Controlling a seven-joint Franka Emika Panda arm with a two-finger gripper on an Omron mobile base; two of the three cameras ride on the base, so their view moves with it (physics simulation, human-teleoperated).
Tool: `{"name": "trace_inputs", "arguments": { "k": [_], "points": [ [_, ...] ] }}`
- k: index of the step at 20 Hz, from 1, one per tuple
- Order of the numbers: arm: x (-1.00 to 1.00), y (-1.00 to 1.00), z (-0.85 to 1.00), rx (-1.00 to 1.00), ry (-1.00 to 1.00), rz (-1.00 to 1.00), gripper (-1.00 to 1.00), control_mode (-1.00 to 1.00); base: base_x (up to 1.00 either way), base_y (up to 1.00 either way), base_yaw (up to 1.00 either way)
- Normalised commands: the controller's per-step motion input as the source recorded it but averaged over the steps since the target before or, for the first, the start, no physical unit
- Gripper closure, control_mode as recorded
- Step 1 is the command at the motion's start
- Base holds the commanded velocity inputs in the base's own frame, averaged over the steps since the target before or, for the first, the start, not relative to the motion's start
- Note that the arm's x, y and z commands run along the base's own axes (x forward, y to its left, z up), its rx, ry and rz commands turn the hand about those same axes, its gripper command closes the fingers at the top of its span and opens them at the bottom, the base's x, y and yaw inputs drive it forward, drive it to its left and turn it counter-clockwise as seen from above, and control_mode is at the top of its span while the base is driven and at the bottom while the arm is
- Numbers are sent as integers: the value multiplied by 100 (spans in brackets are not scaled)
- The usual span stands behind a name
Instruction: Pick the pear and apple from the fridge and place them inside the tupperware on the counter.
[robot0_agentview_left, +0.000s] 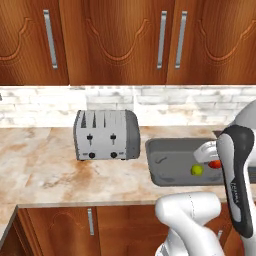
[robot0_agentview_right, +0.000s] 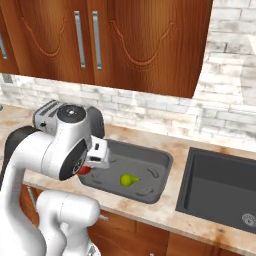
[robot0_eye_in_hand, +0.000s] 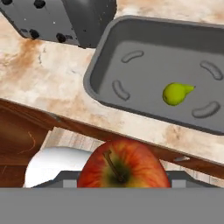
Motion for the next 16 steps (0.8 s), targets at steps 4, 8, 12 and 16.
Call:
{"name": "trace_inputs", "arguments": {
  "k": [4,8,12,16],
  "points": [
    [49,0,-41,-1,24,29,100,-100,0,0,0],
    [52,0,-34,-7,0,16,100,-100,0,0,0],
    [52,0,-38,-2,0,16,100,-100,0,0,0],
    [55,0,-46,-4,0,3,100,-100,0,0,0]
  ]
}}
